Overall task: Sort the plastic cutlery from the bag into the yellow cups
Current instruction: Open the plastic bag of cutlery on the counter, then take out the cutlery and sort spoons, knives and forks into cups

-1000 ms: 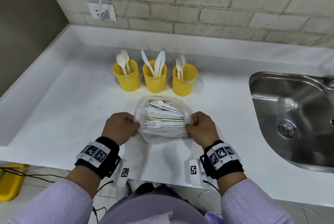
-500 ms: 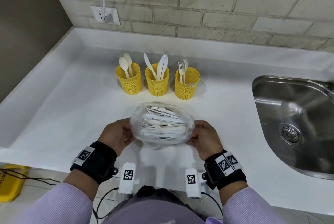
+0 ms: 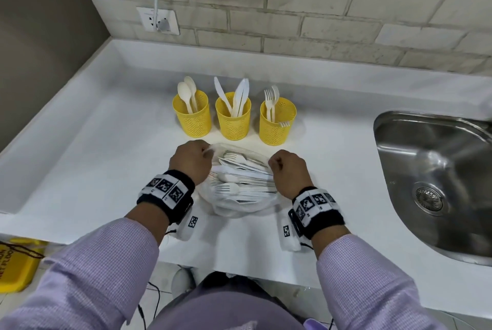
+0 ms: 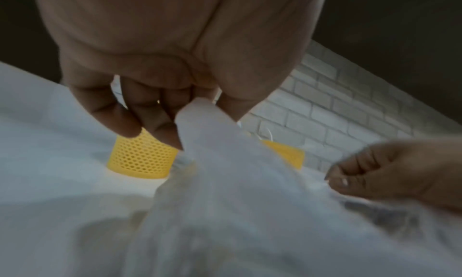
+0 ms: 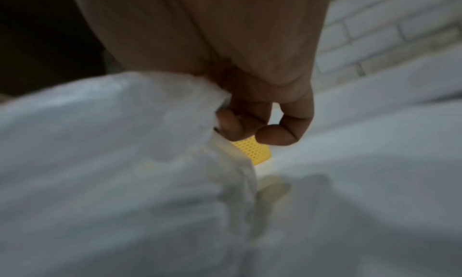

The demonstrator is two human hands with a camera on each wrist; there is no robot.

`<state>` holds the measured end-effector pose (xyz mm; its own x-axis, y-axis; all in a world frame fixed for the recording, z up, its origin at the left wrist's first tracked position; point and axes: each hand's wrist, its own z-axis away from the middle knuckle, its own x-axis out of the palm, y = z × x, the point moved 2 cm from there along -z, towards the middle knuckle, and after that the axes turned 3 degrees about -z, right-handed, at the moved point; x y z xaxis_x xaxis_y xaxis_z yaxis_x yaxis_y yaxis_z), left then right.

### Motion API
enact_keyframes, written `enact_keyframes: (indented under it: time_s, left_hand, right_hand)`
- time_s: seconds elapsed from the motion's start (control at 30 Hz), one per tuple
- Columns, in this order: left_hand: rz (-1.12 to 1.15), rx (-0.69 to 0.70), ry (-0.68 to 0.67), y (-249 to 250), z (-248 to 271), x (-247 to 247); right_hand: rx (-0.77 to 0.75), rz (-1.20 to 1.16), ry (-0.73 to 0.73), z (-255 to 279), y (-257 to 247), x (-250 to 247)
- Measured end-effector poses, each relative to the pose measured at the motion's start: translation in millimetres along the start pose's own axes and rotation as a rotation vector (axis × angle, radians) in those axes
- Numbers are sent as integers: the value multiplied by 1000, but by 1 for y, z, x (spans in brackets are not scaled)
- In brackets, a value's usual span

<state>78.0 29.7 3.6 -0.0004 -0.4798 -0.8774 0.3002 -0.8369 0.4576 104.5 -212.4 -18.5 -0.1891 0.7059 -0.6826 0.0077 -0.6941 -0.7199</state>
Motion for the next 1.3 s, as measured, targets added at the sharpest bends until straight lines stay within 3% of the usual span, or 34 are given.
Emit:
enact_keyframes:
  time_s: [0.07, 0.2, 0.27, 0.37, 0.43, 0.57, 0.7, 0.77, 0.87, 0.93, 1.03, 1.2, 1.3]
  left_hand:
    - [202, -5, -6, -2, -4, -5]
    - [770, -187, -163, -12, -6, -6]
    - [987, -281, -182, -14, -7, -2]
    - [1122, -391, -186, -9, -9, 7]
    - [1062, -365, -156, -2, -11, 12]
    - [600, -180, -109, 3, -12, 6]
    - [267, -183, -62, -7, 12, -9]
    - [142, -209, -132, -21, 34, -10]
    - [333, -317, -310, -35, 64, 3]
    - [423, -325, -317, -34, 70, 10]
    - [326, -234, -185, -25, 58, 9]
    - [291, -101, 103, -16, 36, -8]
    - [167, 177, 202, -12, 45, -14]
  right_hand:
    - [81, -270, 22, -3, 7, 0]
    - [409, -839, 36, 3, 23, 3]
    - [494, -953, 13, 4, 30, 8]
    - [596, -1008, 23, 8, 38, 15]
    - [556, -894, 42, 11, 36, 17]
    - [345, -515, 58, 15, 18, 7]
    - [187, -221, -35, 19, 13, 0]
    - [172, -149, -82, 24, 15, -2]
    - [171, -57, -142, 32, 17, -5]
    - [165, -43, -131, 36, 17, -6]
    - [172, -29, -116, 41, 17, -4]
    - [190, -156, -257, 65, 15, 14]
    - [188, -229, -216, 70, 10, 20]
